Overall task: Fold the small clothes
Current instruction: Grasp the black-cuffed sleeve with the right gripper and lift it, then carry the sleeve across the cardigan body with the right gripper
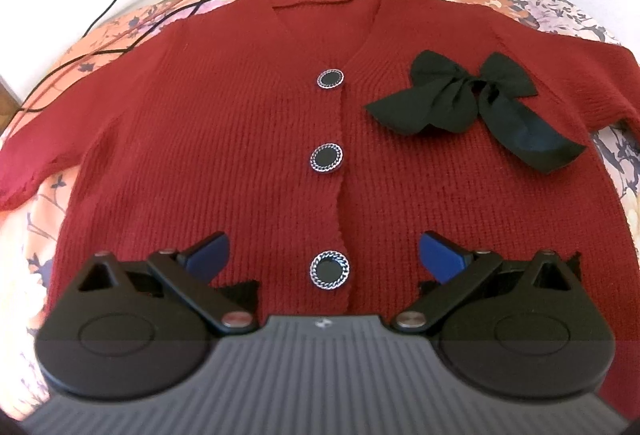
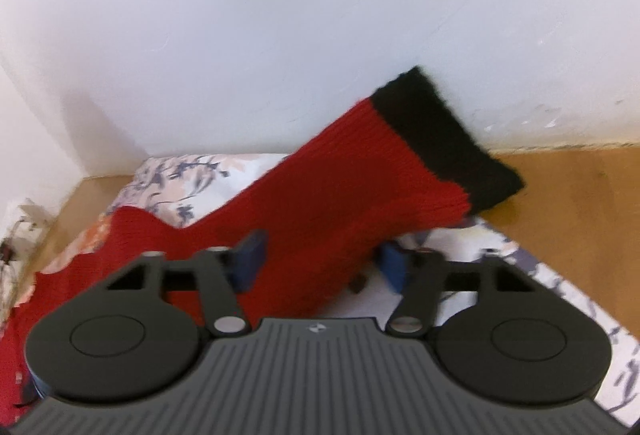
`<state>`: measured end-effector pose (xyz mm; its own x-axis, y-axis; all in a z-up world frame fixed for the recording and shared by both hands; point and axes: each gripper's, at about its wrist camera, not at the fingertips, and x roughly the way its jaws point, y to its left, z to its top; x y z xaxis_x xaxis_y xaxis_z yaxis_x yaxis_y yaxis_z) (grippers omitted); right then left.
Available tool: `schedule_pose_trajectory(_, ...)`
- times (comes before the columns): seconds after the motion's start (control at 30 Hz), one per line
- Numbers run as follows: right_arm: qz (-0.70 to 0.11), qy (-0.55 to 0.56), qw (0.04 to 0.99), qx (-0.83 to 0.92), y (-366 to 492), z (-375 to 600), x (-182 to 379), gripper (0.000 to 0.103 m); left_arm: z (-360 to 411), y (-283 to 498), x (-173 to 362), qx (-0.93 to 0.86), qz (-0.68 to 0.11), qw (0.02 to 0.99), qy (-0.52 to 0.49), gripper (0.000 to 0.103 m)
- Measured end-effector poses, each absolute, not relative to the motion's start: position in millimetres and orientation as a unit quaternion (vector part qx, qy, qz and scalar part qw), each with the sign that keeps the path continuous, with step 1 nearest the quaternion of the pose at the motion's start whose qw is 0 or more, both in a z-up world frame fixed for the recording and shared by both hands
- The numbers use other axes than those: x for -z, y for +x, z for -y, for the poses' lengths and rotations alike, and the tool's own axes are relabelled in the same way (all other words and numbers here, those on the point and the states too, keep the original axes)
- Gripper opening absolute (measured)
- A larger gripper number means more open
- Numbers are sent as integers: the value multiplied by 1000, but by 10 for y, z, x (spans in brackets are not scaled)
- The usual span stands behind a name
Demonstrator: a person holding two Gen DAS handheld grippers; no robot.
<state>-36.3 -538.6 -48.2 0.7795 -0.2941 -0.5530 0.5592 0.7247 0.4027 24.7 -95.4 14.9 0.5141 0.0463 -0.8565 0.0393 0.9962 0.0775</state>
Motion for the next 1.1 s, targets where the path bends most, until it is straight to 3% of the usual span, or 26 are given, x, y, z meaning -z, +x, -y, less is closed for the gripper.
schedule_pose_trajectory(0.03, -228, 291, 897, 242, -381, 5393, 488, 28, 956, 241, -148, -2, -492, 869, 43, 103)
schedule_pose_trajectory(0.13, -211, 321, 893, 236, -452, 5436, 488, 15, 956, 224, -154, -2, -490, 871, 39, 103)
schedule_pose_trajectory(0.57, -126, 347, 912, 178, -739, 5287, -125, 11, 895, 223, -248, 17, -474, 880, 26, 103)
schedule_pose_trajectory(1.1, -101, 349, 928, 77, -465, 4619, -680, 10, 502, 198, -375, 13, -458, 889, 10, 103)
